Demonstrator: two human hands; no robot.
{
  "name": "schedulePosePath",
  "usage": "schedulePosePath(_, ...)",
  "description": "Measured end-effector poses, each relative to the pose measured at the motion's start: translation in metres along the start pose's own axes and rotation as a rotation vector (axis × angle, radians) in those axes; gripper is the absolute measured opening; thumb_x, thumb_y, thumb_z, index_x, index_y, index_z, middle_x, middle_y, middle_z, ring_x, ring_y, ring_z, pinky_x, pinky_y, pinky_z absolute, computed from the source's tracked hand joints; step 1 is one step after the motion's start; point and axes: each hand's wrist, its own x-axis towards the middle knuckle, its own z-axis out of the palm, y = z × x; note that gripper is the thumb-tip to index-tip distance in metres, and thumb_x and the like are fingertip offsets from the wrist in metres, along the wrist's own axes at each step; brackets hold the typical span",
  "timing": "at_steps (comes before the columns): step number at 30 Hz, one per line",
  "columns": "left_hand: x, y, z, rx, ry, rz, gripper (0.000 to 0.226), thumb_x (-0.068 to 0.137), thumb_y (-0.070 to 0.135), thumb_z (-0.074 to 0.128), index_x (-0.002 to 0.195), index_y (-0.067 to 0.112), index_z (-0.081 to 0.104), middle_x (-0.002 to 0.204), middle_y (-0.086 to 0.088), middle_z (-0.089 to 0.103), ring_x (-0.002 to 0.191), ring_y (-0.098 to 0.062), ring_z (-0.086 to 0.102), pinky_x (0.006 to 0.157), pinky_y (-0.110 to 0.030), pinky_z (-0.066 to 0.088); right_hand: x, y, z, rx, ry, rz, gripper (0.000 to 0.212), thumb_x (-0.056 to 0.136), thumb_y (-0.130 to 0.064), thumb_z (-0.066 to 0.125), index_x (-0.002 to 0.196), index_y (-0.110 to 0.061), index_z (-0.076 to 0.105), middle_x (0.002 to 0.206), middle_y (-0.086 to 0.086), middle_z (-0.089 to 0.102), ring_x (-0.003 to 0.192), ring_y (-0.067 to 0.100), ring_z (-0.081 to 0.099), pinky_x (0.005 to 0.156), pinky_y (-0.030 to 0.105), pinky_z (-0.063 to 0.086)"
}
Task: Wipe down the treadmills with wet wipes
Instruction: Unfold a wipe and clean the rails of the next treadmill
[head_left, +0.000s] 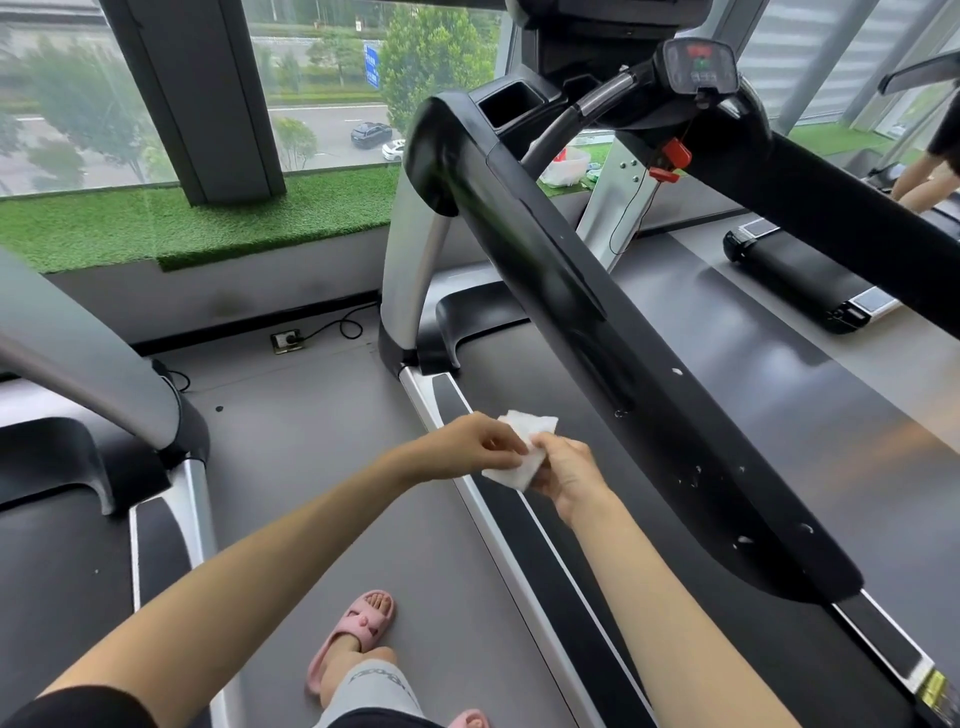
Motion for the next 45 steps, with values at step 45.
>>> schedulePosePath(45, 0.082, 0.012, 0.018, -0.866, 0.568, -0.325, 0.016, 0.083, -0.004, 0.058, 0.082, 0.012, 0.056, 0.078, -0.005, 0.057, 0.073, -0.024, 0.058, 0.065, -0.036, 0.051, -0.021, -0.011, -0.039, -0.674, 0.419, -0.676, 0.014, 0.086, -0.002, 0.062, 0.097, -0.010, 0.063, 0.096, 0.002, 0.060, 0.079, 0.012, 0.056, 0.065, 0.012, 0.039)
